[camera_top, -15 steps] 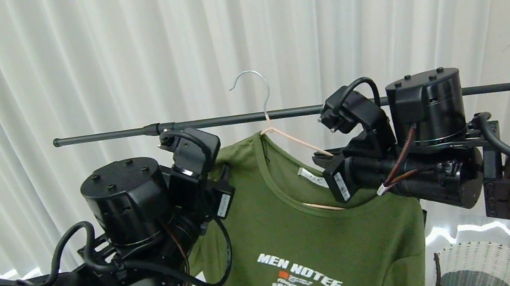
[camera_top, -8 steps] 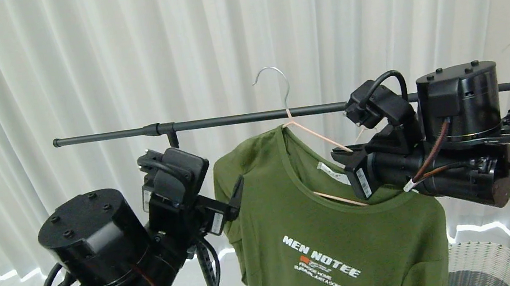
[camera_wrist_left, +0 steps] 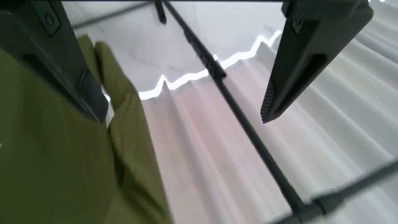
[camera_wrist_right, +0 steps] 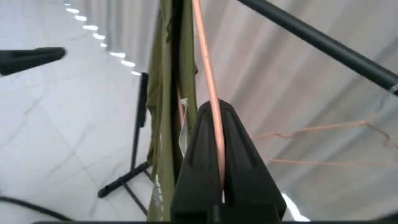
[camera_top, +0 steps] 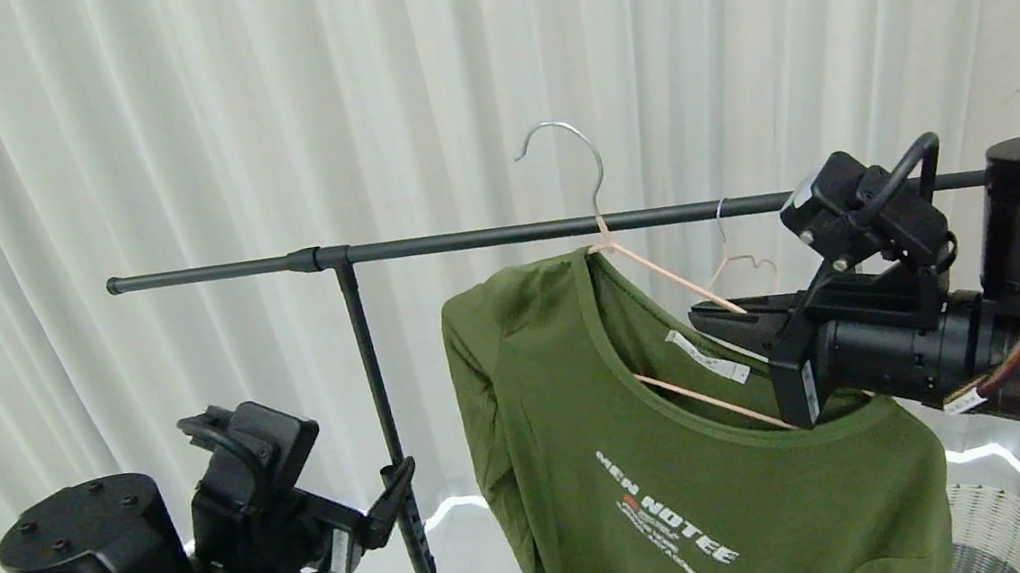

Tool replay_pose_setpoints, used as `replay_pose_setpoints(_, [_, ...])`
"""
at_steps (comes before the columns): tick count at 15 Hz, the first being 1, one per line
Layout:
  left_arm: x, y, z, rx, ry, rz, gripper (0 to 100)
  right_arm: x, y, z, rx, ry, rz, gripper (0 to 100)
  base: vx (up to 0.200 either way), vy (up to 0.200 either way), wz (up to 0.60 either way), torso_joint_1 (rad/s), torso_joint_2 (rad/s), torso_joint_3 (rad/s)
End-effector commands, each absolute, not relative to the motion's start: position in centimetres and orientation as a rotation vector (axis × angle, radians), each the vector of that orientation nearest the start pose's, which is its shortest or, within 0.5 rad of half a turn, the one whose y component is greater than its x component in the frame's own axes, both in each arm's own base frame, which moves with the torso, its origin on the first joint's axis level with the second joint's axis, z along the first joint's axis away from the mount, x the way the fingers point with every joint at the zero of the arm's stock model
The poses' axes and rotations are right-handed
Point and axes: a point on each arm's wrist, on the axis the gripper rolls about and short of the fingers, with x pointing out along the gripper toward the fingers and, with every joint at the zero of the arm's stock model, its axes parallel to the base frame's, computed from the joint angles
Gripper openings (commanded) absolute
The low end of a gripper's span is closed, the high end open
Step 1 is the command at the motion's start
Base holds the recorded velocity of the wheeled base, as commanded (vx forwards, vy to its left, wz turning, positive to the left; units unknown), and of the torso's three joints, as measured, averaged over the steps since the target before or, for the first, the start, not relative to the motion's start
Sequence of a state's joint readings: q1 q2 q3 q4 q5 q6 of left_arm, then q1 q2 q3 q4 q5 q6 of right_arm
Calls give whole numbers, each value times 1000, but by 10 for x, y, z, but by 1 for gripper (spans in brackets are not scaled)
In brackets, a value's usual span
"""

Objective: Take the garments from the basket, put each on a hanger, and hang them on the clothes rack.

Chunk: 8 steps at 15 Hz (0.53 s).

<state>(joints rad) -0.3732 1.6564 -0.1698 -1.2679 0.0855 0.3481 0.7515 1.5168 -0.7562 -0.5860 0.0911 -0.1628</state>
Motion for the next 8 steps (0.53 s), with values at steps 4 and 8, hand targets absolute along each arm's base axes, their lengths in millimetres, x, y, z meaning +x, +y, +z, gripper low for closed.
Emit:
replay_pose_setpoints(4, [210, -48, 102, 367, 203, -316, 100, 184, 174, 220, -214, 65, 927, 0, 0, 0, 0, 0, 0, 0])
replay_pose_setpoints(8, [216, -52, 103, 351, 176, -422, 100, 182, 175, 217, -239, 47, 1026, 0, 0, 0, 0, 0, 0, 0])
